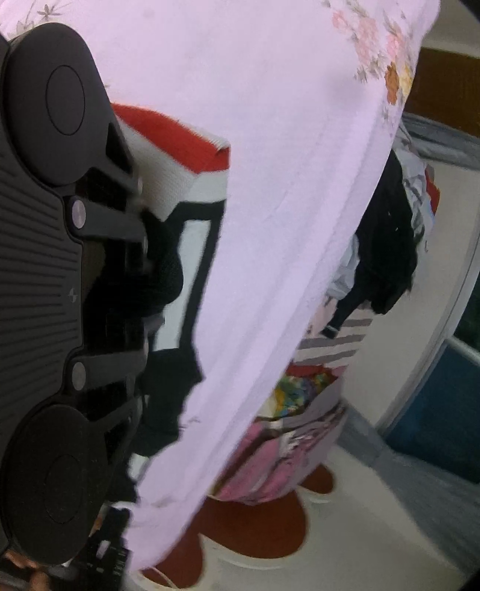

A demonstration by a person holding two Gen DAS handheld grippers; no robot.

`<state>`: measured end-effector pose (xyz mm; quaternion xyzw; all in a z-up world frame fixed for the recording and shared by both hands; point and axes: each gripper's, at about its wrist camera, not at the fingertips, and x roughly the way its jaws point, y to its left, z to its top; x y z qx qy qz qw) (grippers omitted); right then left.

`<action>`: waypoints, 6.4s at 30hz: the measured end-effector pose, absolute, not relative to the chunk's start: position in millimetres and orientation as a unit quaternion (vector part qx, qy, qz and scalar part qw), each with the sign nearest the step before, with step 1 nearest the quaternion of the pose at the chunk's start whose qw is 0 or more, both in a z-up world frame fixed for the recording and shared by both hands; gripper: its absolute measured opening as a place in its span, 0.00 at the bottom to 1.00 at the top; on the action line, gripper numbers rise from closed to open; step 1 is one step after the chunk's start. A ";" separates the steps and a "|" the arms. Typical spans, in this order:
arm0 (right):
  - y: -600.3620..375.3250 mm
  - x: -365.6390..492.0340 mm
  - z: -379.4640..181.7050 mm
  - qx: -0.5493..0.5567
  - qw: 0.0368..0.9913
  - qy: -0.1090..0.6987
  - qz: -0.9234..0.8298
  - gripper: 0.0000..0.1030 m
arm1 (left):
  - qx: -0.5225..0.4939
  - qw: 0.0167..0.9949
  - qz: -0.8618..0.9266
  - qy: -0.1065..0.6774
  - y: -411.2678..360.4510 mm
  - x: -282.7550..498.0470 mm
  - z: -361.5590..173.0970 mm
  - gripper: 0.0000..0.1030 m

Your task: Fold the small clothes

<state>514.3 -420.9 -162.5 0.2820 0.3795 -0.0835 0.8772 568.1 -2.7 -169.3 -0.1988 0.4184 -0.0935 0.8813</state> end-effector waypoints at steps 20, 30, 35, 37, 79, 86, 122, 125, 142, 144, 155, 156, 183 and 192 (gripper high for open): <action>-375.1 530.0 -177.0 0.085 0.899 0.425 -0.056 0.08 | -0.062 0.908 -0.072 0.407 -8.8 550.5 -183.1 0.82; -379.1 511.3 -160.5 0.117 0.909 0.394 -0.065 0.27 | -0.054 0.919 -0.072 0.384 -12.3 526.2 -163.0 0.82; -354.0 489.0 -144.5 0.119 0.912 0.393 -0.013 0.27 | -0.047 0.918 -0.105 0.380 -29.8 505.3 -146.0 0.82; -335.8 484.5 -144.5 0.112 0.911 0.397 0.007 0.27 | -0.044 0.913 -0.120 0.386 -41.5 499.9 -143.0 0.82; -307.6 370.8 -159.2 0.011 0.904 0.426 -0.030 0.40 | 0.044 0.907 -0.095 0.408 -43.5 412.3 -160.8 0.82; -330.5 356.4 -161.8 0.035 0.900 0.429 -0.068 0.40 | 0.044 0.906 -0.094 0.411 -35.3 407.9 -160.1 0.82; -242.2 384.2 -150.7 0.046 0.911 0.410 0.010 0.51 | -0.085 0.882 -0.105 0.452 -11.9 389.9 -161.2 0.82; -244.0 387.5 -161.4 0.043 0.903 0.428 0.004 0.52 | -0.082 0.880 -0.106 0.456 -12.6 391.3 -164.6 0.82; -228.0 399.6 -140.1 0.057 0.912 0.406 0.022 0.56 | -0.340 0.814 -0.100 0.460 35.4 367.4 -200.5 0.82; -228.2 403.3 -142.0 0.058 0.911 0.409 0.019 0.56 | -0.367 0.811 -0.104 0.443 38.9 373.0 -207.0 0.82; -226.0 428.5 -163.4 0.044 0.905 0.424 -0.007 0.58 | -0.465 0.800 -0.112 0.361 39.2 407.7 -231.1 0.91; -224.9 430.5 -168.6 0.040 0.902 0.430 -0.008 0.59 | -0.466 0.801 -0.113 0.357 37.7 410.4 -232.1 0.90; -316.3 405.3 -140.8 0.119 0.916 0.383 0.020 0.65 | -0.250 0.904 -0.197 0.286 -89.9 433.3 -122.1 0.27; -425.6 361.8 -134.7 0.155 0.910 0.381 -0.057 0.65 | -0.084 0.888 -0.300 0.338 -232.6 427.4 -136.5 0.27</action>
